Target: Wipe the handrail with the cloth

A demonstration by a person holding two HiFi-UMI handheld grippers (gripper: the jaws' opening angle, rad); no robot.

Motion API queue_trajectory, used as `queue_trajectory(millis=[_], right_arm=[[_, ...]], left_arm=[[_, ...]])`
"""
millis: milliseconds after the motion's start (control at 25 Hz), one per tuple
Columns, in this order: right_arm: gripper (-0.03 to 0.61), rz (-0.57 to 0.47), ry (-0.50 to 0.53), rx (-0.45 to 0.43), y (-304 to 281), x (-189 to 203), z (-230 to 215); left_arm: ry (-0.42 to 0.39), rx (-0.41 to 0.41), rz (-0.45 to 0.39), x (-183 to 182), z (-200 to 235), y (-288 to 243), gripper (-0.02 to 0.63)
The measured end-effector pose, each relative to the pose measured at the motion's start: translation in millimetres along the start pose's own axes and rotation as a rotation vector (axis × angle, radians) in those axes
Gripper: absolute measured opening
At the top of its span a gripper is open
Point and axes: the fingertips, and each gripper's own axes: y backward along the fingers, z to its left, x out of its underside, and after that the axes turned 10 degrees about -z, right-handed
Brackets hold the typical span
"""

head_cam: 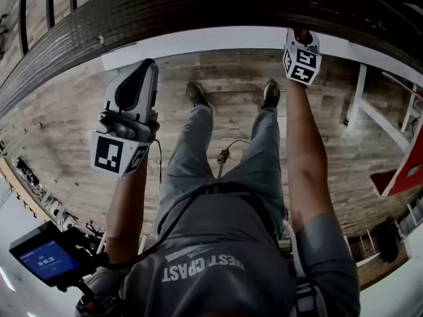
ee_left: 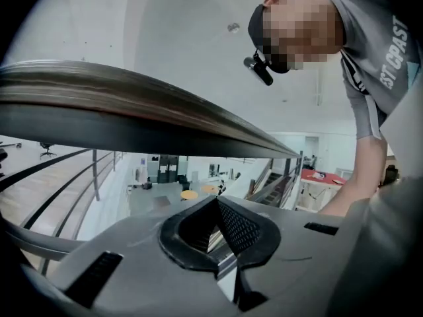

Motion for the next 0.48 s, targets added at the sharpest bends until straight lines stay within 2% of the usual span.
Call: queue_trajectory(millis=[80,200,280,360,400,480], right_arm=[[0.075,-0.017,0.011,-0.057,-18.8,-10.1,79.4],[0.075,-0.051,0.044,-0.242,-42.5,-34.9,215.2],[0.075,-0.042,0.053,-0.339,-47.6,-39.1,279.4],[0.075,-0.043,0.021,-0.356,-47.5,-49.0,307.4],[0.075,-0.052,0.015,-0.334,-45.7,-53.4,303.2],[0.075,-0.067,0.027,-0.227,-37.8,-51.9,255.9]], left_arm=[[0.003,0.002,0.011,2.2,30.2,27.4,0.006],[0.011,0.025,-0.022,-5.3,50.8,44.6,0.006],[-0.017,0.030,0.001,-2.9,60.1,56.9,0.006],[-0.022,0.019,0.015,-2.6,77.9,73.8,0.006],[-0.014,0.012,0.011,-4.4,85.3,80.1,0.006],[-0.007,-0.002,0.006,-6.0,91.1,88.2,0.006]])
